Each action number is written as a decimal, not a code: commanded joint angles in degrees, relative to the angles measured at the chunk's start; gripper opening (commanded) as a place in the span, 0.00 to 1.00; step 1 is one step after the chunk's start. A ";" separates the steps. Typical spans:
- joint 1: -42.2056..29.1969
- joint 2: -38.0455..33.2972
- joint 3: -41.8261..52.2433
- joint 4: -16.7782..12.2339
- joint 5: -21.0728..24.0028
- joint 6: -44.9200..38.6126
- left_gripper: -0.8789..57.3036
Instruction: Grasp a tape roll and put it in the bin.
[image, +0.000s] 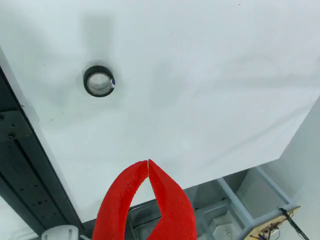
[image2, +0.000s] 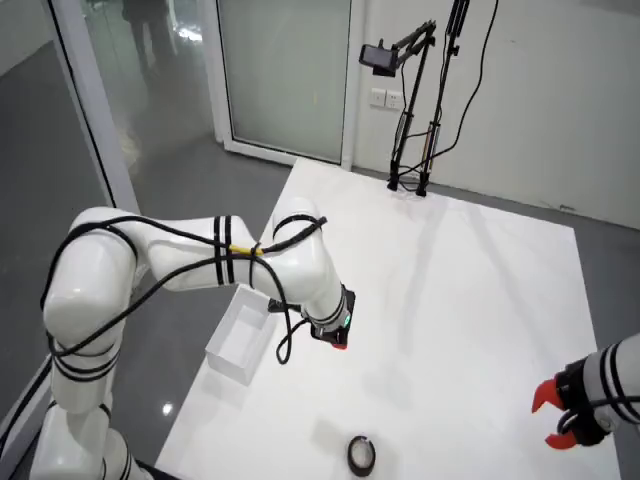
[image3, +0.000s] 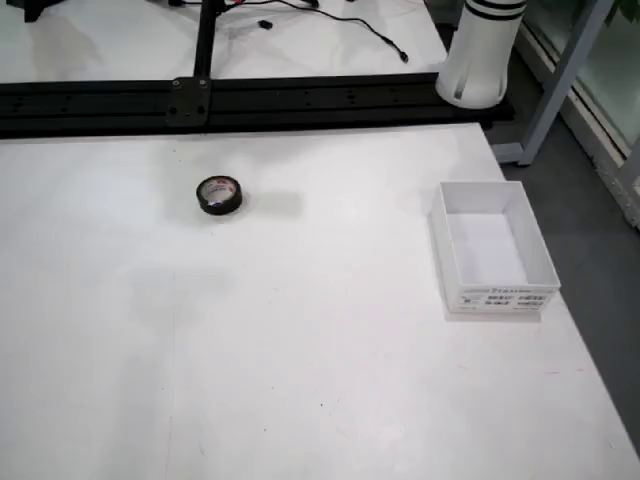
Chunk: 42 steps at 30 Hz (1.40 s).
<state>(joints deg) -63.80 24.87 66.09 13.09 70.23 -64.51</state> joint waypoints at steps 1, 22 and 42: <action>0.00 0.00 0.00 0.00 0.00 0.00 0.02; 1.49 -1.32 1.85 0.27 0.00 0.00 0.01; 1.84 12.75 -6.59 -1.05 -2.99 -2.55 0.23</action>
<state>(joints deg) -61.67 26.16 65.30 13.60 69.59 -64.53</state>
